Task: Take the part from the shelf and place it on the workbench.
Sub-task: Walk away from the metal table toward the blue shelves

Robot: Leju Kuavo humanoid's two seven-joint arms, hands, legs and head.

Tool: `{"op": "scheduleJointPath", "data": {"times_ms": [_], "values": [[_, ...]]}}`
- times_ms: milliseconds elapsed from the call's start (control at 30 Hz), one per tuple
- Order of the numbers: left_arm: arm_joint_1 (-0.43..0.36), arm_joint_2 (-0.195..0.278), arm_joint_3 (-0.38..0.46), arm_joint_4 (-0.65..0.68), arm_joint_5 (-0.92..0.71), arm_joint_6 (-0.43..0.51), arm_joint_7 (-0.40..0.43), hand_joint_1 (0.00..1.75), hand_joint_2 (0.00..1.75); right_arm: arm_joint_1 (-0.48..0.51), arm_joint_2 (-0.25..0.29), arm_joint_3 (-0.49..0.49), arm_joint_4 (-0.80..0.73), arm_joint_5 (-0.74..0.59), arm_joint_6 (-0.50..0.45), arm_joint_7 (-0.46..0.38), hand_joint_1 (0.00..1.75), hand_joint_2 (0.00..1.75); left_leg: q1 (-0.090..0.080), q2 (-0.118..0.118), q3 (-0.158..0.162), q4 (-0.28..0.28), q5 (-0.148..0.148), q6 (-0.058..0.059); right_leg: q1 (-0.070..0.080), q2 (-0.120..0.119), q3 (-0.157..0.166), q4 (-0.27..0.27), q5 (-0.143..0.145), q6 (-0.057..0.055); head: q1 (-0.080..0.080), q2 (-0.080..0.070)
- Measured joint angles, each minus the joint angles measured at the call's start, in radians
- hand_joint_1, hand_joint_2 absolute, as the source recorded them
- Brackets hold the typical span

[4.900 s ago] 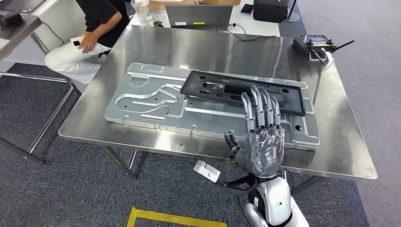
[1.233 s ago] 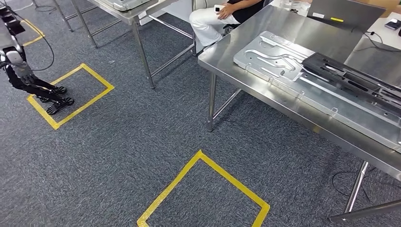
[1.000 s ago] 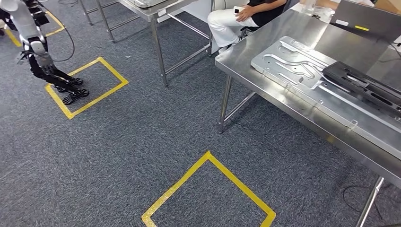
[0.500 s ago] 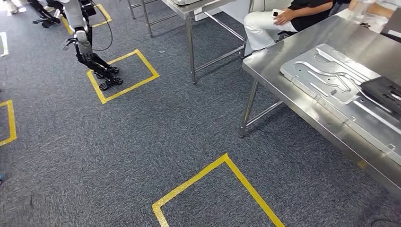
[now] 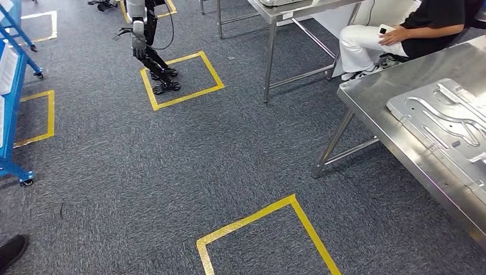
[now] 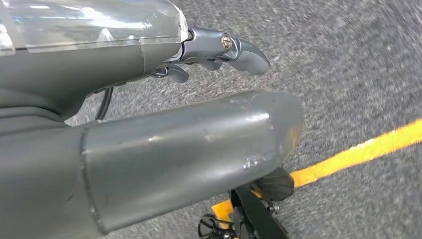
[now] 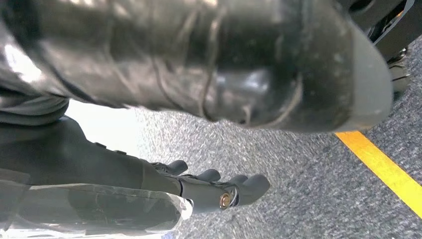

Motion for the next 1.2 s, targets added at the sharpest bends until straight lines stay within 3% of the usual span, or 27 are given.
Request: {"op": "scheduleJointPath", "data": {"times_ms": [33, 100, 167, 233, 267, 333, 400, 467, 500, 533, 567, 633, 700, 767, 833, 900, 967, 1000, 1033, 1067, 1133, 1200], "values": [[0.000, 0.000, 0.000, 0.000, -0.001, 0.001, 0.000, 0.00, 0.00, 0.000, -0.001, 0.000, 0.000, 0.001, 0.000, 0.000, 0.00, 0.00, 0.001, -0.015, 0.001, 0.003, -0.002, -0.002, -0.002, 0.006, 0.018, -0.049, 0.040, 0.000, 0.000, 0.000], [0.000, -0.001, 0.000, 0.000, -0.004, 0.004, -0.001, 0.00, 0.00, 0.002, -0.002, 0.000, 0.000, 0.001, 0.000, -0.001, 0.00, 0.00, 0.001, -0.040, -0.004, 0.014, -0.007, -0.010, -0.008, 0.046, 0.064, -0.170, 0.104, -0.002, 0.000, 0.000], [-0.001, -0.001, 0.000, 0.000, -0.004, 0.007, -0.002, 0.00, 0.00, 0.003, -0.002, -0.001, 0.000, 0.003, 0.000, 0.000, 0.00, 0.00, 0.001, -0.060, -0.015, 0.024, -0.009, -0.022, -0.009, 0.076, 0.080, -0.221, 0.117, -0.006, 0.000, 0.000], [0.001, 0.000, 0.001, 0.000, 0.000, 0.008, -0.001, 0.00, 0.00, -0.001, -0.001, -0.001, 0.000, 0.011, 0.002, 0.003, 0.00, 0.00, 0.005, -0.077, -0.022, 0.024, -0.006, -0.035, -0.006, 0.063, 0.081, -0.225, 0.118, -0.015, -0.001, 0.000], [0.004, 0.000, 0.001, 0.000, 0.003, 0.008, 0.000, 0.00, 0.00, -0.002, 0.000, 0.000, 0.000, 0.016, 0.002, 0.006, 0.00, 0.00, 0.005, -0.068, -0.025, 0.029, -0.010, -0.040, -0.006, 0.052, 0.083, -0.229, 0.120, -0.022, -0.001, 0.000], [0.005, 0.001, 0.002, 0.000, 0.005, 0.005, 0.001, 0.00, 0.00, -0.003, 0.007, 0.000, 0.000, 0.023, -0.002, 0.012, 0.00, 0.00, 0.006, -0.022, -0.050, 0.082, -0.042, -0.050, -0.007, 0.026, 0.089, -0.237, 0.123, -0.036, -0.001, 0.000], [0.002, 0.001, 0.002, 0.000, 0.007, 0.002, -0.001, 0.00, 0.00, -0.002, 0.013, 0.000, 0.001, 0.025, -0.005, 0.017, 0.00, 0.00, 0.007, 0.021, -0.107, 0.198, -0.100, -0.058, -0.002, -0.004, 0.090, -0.239, 0.121, -0.044, -0.002, 0.000], [0.002, 0.002, 0.002, 0.000, 0.008, 0.000, -0.004, 0.00, 0.00, -0.003, 0.016, 0.000, 0.002, 0.026, -0.006, 0.020, 0.00, 0.00, 0.008, 0.032, -0.148, 0.284, -0.125, -0.062, 0.001, -0.034, 0.092, -0.238, 0.117, -0.047, -0.002, 0.000], [0.004, 0.002, 0.002, 0.000, 0.008, 0.000, -0.005, 0.00, 0.00, -0.004, 0.017, 0.000, 0.002, 0.026, -0.006, 0.020, 0.00, 0.00, 0.008, 0.035, -0.144, 0.278, -0.112, -0.062, 0.002, -0.047, 0.093, -0.238, 0.115, -0.048, -0.002, 0.000], [0.006, 0.002, 0.003, 0.000, 0.008, 0.000, -0.005, 0.00, 0.00, -0.005, 0.017, 0.000, 0.002, 0.026, -0.005, 0.020, 0.00, 0.00, 0.007, 0.041, -0.121, 0.236, -0.083, -0.060, 0.002, -0.060, 0.096, -0.238, 0.113, -0.047, -0.002, 0.000], [0.008, 0.002, 0.003, 0.000, 0.008, -0.001, -0.005, 0.00, 0.00, -0.006, 0.018, 0.000, 0.002, 0.025, -0.003, 0.019, 0.00, 0.00, 0.006, 0.054, -0.084, 0.168, -0.050, -0.055, 0.003, -0.071, 0.100, -0.238, 0.110, -0.045, -0.002, 0.000], [0.007, 0.002, 0.003, 0.000, 0.007, -0.001, -0.006, 0.00, 0.00, -0.008, 0.020, 0.000, 0.002, 0.025, 0.000, 0.017, 0.00, 0.00, -0.002, 0.089, -0.025, 0.055, -0.014, -0.043, 0.007, -0.090, 0.106, -0.239, 0.105, -0.039, -0.002, 0.000], [0.007, 0.002, 0.003, 0.000, 0.006, -0.001, -0.006, 0.00, 0.00, -0.011, 0.021, 0.000, 0.002, 0.024, 0.000, 0.016, 0.00, 0.00, -0.011, 0.099, -0.012, 0.023, -0.013, -0.034, 0.008, -0.107, 0.110, -0.240, 0.103, -0.030, -0.002, 0.000], [0.011, 0.003, 0.004, 0.000, 0.005, -0.001, -0.006, 0.00, 0.00, -0.015, 0.023, 0.000, 0.002, 0.023, 0.000, 0.015, 0.00, 0.00, -0.010, 0.079, -0.009, 0.010, -0.006, -0.024, 0.006, -0.113, 0.118, -0.243, 0.100, -0.020, -0.002, 0.000], [0.013, 0.004, 0.004, 0.000, 0.005, -0.001, -0.006, 0.00, 0.00, -0.017, 0.024, -0.001, 0.002, 0.023, 0.001, 0.015, 0.00, 0.00, -0.003, 0.060, 0.001, -0.010, 0.006, -0.013, 0.004, -0.072, 0.110, -0.213, 0.074, -0.011, -0.001, 0.000], [0.009, 0.003, 0.004, 0.000, 0.005, -0.001, -0.006, 0.00, 0.00, -0.015, 0.023, -0.001, 0.002, 0.023, 0.001, 0.014, 0.00, 0.00, 0.001, 0.041, 0.003, -0.017, 0.012, -0.006, 0.001, -0.018, 0.060, -0.107, 0.014, -0.007, -0.001, 0.000], [0.007, 0.003, 0.004, 0.000, 0.004, 0.001, -0.006, 0.00, 0.00, -0.013, 0.022, -0.001, 0.002, 0.021, 0.003, 0.013, 0.00, 0.00, 0.000, 0.017, 0.001, -0.014, 0.013, -0.003, -0.002, -0.002, 0.002, 0.002, -0.022, -0.004, -0.001, 0.000], [0.008, 0.003, 0.004, 0.000, 0.003, 0.003, -0.006, 0.00, 0.00, -0.012, 0.020, -0.001, 0.002, 0.020, 0.007, 0.012, 0.00, 0.00, 0.000, 0.003, 0.001, -0.012, 0.012, -0.004, -0.004, 0.000, -0.009, 0.014, -0.011, -0.001, -0.001, 0.000], [0.008, 0.002, 0.004, 0.000, 0.002, 0.005, -0.006, 0.00, 0.00, -0.012, 0.019, -0.001, 0.002, 0.019, 0.011, 0.011, 0.00, 0.00, 0.001, -0.011, 0.001, -0.008, 0.010, -0.005, -0.007, 0.002, -0.002, -0.011, 0.019, 0.001, -0.001, 0.000], [0.008, 0.001, 0.004, 0.000, 0.002, 0.008, -0.006, 0.00, 0.00, -0.011, 0.016, -0.001, 0.002, 0.019, 0.016, 0.010, 0.00, 0.00, 0.002, -0.025, 0.001, -0.003, 0.007, -0.009, -0.011, 0.010, 0.020, -0.068, 0.061, 0.003, 0.000, 0.000], [0.007, -0.003, 0.004, 0.000, 0.001, 0.013, -0.005, 0.00, 0.00, -0.008, 0.011, -0.001, 0.002, 0.019, 0.025, 0.009, 0.00, 0.00, 0.003, -0.050, -0.006, 0.013, -0.001, -0.020, -0.018, 0.053, 0.063, -0.178, 0.112, 0.004, -0.001, 0.000], [0.005, -0.005, 0.004, 0.000, 0.002, 0.018, -0.004, 0.00, 0.00, -0.007, 0.007, -0.001, 0.002, 0.020, 0.033, 0.009, 0.00, 0.00, 0.005, -0.071, -0.017, 0.024, -0.004, -0.033, -0.017, 0.079, 0.076, -0.215, 0.116, -0.001, -0.001, 0.000]]}}
